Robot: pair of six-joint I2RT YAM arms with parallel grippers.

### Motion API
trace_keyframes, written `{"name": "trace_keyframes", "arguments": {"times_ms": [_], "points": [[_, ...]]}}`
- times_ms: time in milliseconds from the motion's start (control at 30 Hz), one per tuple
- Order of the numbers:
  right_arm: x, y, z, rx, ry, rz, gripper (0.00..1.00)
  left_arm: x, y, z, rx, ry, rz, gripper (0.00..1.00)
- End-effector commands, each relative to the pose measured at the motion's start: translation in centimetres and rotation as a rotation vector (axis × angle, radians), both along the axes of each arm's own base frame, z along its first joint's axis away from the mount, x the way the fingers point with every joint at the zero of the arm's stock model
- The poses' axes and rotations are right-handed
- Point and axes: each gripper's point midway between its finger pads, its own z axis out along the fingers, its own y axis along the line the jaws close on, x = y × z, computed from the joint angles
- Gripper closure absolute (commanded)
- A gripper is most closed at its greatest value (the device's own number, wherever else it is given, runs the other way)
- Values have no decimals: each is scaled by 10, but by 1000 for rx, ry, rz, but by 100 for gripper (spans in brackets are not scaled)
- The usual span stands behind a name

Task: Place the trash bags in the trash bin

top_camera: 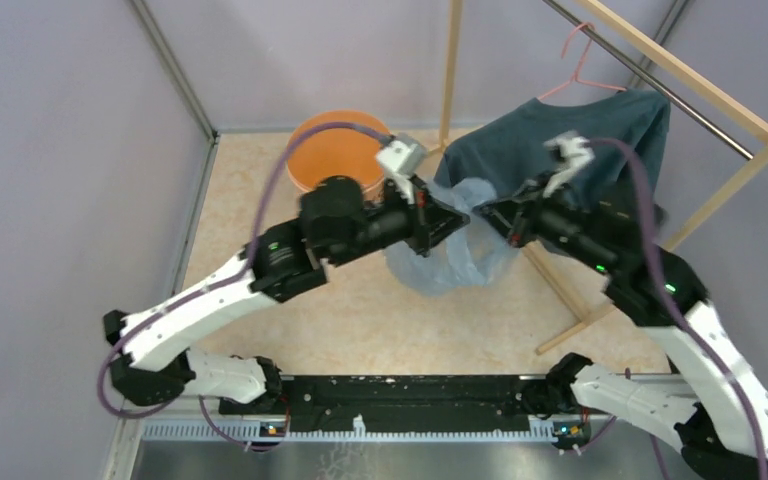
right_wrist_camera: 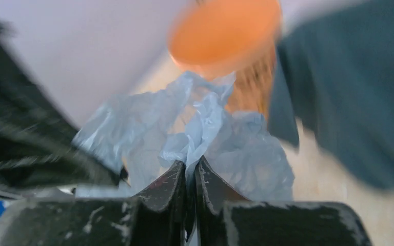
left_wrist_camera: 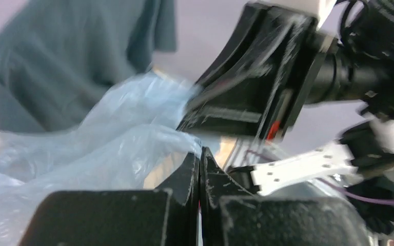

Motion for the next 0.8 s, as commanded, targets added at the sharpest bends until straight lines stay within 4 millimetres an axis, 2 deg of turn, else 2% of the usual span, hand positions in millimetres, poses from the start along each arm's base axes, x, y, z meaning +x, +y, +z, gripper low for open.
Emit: {"name": "trace_keyframes", "arguments": {"times_ms": [0,33,67,133,167,200,233,267,300,333,400,467,500,533,600,633,667,700,733,767], "points": [[-45,-20,61,159,-197,79,87,-29,33,29,-70,-127,-41,100],[-41,-18,34,168,-149,56,83,-21,39,-13,-22,-50,33,100],[-38,-15,-1,171,-59,33,83,-18,47,-59,33,47,99,100],[-43,-7,-100,121,204,15,90,-33,64,-162,157,271,143,100],[-53,-2,-142,112,326,39,93,-49,71,-201,182,383,135,100],[-65,2,-177,100,414,72,95,-64,78,-231,189,471,119,100],[-72,3,-198,103,470,79,96,-74,84,-245,174,526,103,100],[-74,1,-206,110,487,69,98,-80,88,-245,143,539,88,100],[-71,0,-199,121,456,60,99,-80,88,-233,106,515,72,100],[-64,1,-180,125,386,63,99,-75,88,-211,70,450,66,100],[-43,1,-123,105,210,64,98,-55,85,-143,12,260,77,100],[-21,0,-55,26,55,57,98,-41,79,-43,-41,32,45,100],[-16,-1,0,24,-45,65,99,-41,74,6,-67,-68,9,100],[-15,0,39,19,-106,84,100,-45,66,51,-99,-137,-45,100],[-26,1,106,68,-225,143,100,-68,69,132,-236,-260,-166,100],[-37,0,131,112,-282,176,100,-77,74,158,-302,-305,-200,100],[-48,-1,146,155,-327,213,100,-81,79,169,-345,-326,-203,100],[-56,-3,151,192,-361,227,100,-77,80,160,-351,-318,-181,100],[-58,-4,144,212,-369,224,100,-68,80,138,-322,-289,-132,100],[-59,-7,129,231,-363,204,100,-52,84,106,-274,-232,-39,100]]}}
